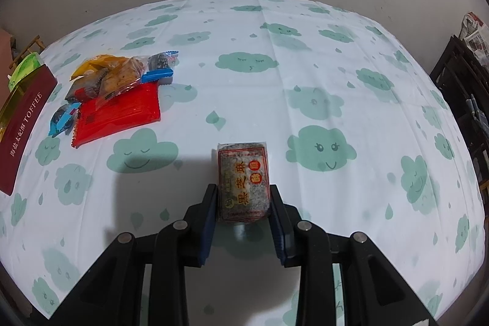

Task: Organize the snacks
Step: 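Carry the orange-printed snack bag into the tin and open the left gripper, then carry the brown cake packet into the tin and open the right gripper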

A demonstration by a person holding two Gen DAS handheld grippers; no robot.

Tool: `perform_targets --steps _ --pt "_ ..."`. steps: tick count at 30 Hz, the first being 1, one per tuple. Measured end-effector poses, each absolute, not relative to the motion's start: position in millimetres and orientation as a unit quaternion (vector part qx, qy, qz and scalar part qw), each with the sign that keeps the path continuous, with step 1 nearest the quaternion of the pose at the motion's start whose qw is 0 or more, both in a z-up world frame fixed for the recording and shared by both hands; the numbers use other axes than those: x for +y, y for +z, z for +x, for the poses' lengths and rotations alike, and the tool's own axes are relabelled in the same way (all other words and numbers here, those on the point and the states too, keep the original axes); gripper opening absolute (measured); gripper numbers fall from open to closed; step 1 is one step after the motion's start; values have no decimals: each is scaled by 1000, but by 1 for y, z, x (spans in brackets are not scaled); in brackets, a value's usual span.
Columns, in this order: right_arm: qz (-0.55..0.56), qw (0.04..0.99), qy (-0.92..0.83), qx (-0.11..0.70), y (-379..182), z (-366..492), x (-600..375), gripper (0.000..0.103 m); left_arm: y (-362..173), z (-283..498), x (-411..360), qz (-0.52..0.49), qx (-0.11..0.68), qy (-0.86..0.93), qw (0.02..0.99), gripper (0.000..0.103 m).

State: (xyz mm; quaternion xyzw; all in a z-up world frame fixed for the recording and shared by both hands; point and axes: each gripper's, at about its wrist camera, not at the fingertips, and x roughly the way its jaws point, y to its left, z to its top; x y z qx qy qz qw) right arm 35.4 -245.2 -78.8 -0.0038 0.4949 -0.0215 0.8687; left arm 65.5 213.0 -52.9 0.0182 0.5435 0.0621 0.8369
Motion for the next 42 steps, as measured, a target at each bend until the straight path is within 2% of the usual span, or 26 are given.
perform_targets --steps 8,14,22,29,32,42 --pt "-1 868 -27 497 -79 36 -245 32 -53 58 219 11 541 69 838 36" --pt "0 868 -29 496 -79 36 -245 31 -53 56 222 6 538 71 840 41" --pt "13 869 -37 493 -76 34 -246 30 -57 55 215 23 539 77 839 55" --pt "9 877 -31 479 -61 32 -233 30 -50 53 206 39 518 72 851 63" --pt "7 882 -18 472 -51 33 -219 30 -42 50 202 46 505 73 859 65" --pt "-20 885 85 457 -30 39 -135 30 -6 26 204 24 441 65 895 82"
